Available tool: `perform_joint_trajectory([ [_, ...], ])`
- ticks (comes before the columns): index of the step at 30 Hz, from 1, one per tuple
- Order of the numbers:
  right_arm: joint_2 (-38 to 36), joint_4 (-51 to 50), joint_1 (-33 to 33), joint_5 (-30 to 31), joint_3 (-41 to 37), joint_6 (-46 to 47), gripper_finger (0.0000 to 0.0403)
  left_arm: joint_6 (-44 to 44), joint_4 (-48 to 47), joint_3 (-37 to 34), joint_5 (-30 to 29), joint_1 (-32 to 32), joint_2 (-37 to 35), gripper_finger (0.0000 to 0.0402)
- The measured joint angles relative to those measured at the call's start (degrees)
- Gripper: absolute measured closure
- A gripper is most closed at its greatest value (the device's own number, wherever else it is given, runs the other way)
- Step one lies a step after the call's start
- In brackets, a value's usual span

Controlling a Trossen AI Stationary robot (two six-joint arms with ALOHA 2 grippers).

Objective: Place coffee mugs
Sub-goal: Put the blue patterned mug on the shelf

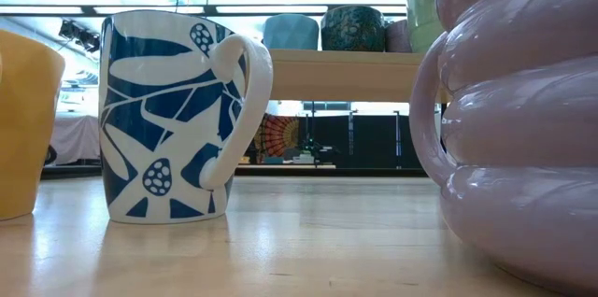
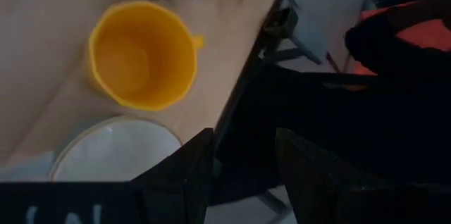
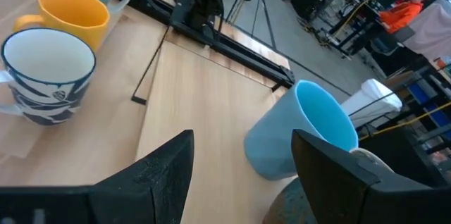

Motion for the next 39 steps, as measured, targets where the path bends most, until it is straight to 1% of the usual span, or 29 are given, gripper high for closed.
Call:
perform_joint_trajectory([
  [3, 0.0, 0.0, -0.6, -1.4, 0.0, -0.1, 0.0158, 0.2, -6.7, 5.1, -0.8, 0.0, 4.4, 0.0244],
  [5, 0.0, -0.1, -0.8, -1.3, 0.0, -0.7, 0.0158, 0.1, -10.2, 8.3, 0.1, 0.0, 7.9, 0.0248],
  [8, 0.0, 0.1, -1.3, -1.2, 0.0, -2.3, 0.0158, 1.1, -14.0, 12.9, 2.2, 0.0, 12.5, 0.0255],
  [10, 0.0, 0.5, -1.9, -1.2, 0.0, -2.7, 0.0158, 1.4, -17.1, 15.7, 2.3, 0.0, 14.7, 0.0259],
  [12, 0.0, 0.7, -2.5, -1.6, 0.0, -2.8, 0.0158, 1.3, -18.3, 17.4, 2.3, 0.0, 16.5, 0.026],
  [18, 0.0, -0.8, -3.3, -2.8, 0.0, 0.4, 0.0158, 0.5, -18.3, 18.0, 2.3, 0.3, 18.9, 0.026],
  [24, 0.0, -2.9, -1.1, -2.9, 0.0, 3.2, 0.0158, 1.8, -18.0, 18.0, 1.4, 0.5, 20.9, 0.026],
  [28, 0.0, -3.8, 0.1, -2.9, 0.0, 4.8, 0.0158, 5.6, -17.5, 18.0, -2.0, 2.0, 21.7, 0.026],
  [31, 0.0, -4.0, 1.0, -2.5, 0.0, 5.8, 0.0158, 5.9, -16.7, 18.0, -4.6, 4.2, 21.8, 0.026],
  [34, 0.0, -4.0, 2.1, 0.1, 0.0, 5.9, 0.0158, 5.2, -15.2, 18.0, -5.5, 6.9, 22.2, 0.026],
  [36, 0.0, -4.8, 2.9, 2.5, 0.0, 5.8, 0.0158, 8.5, -13.4, 18.0, -6.3, 8.2, 23.3, 0.026],
  [39, 0.0, -6.9, 3.5, 5.5, 0.0, 5.9, 0.0158, 17.0, -10.8, 18.0, -6.7, 10.4, 25.6, 0.026],
])
